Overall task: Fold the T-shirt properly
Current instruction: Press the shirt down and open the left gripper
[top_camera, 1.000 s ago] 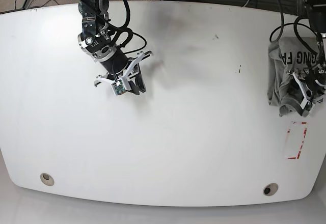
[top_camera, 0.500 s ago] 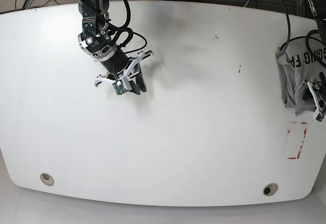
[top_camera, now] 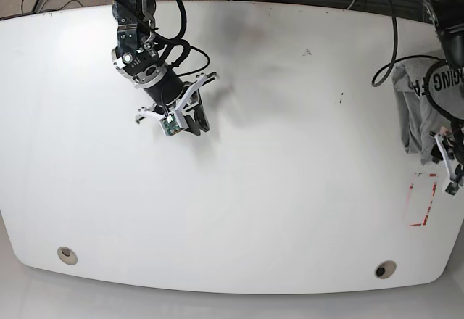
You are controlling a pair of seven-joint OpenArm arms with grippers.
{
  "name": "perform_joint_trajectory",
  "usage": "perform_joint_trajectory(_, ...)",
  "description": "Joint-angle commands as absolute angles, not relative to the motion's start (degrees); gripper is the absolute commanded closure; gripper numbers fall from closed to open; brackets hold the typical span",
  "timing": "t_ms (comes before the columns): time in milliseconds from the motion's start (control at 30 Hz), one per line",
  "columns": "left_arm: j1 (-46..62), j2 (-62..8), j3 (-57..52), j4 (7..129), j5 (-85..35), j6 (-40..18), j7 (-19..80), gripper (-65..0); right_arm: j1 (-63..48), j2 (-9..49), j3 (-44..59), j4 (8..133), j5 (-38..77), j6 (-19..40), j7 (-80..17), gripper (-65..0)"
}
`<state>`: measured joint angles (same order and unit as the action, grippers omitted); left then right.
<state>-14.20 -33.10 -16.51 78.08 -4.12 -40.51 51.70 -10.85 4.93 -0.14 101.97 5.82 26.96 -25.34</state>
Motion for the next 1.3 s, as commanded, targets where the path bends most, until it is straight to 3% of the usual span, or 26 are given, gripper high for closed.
perform_joint_trajectory(0, -11.38, -32.13, -20.09, 84.26, -3.03, -40.0, 55.34, -34.6, -10.24, 5.05, -0.13, 103.34, 6.55, 26.86, -23.87, -9.5)
perform_joint_trajectory(267, 0.66, -22.37, -30.02, 99.21, -2.59, -40.0, 62.55, -34.6, -10.24, 5.05, -0.04, 103.78, 6.55, 26.86, -23.87, -9.5)
perform_joint_trajectory(533, 6.46, -16.48, -33.8, 98.68, -2.51, -40.0, 60.7, -34.7, -10.33, 5.14, -0.04, 104.57, 6.55, 26.86, -24.66, -9.7)
perform_joint_trajectory(800, 7.52, -17.01, -33.8, 88.66, -2.51, -40.0, 53.93, -34.7, -10.15, 5.05, -0.04, 107.12, 6.55, 26.86, -27.74, -9.7)
perform_joint_trajectory(1267, 9.1, -25.89, -36.62, 78.46, -1.45, -40.0, 50.42, -34.6, -10.33, 5.23, 0.13, 107.82, 6.55, 26.86, -28.35, -9.7)
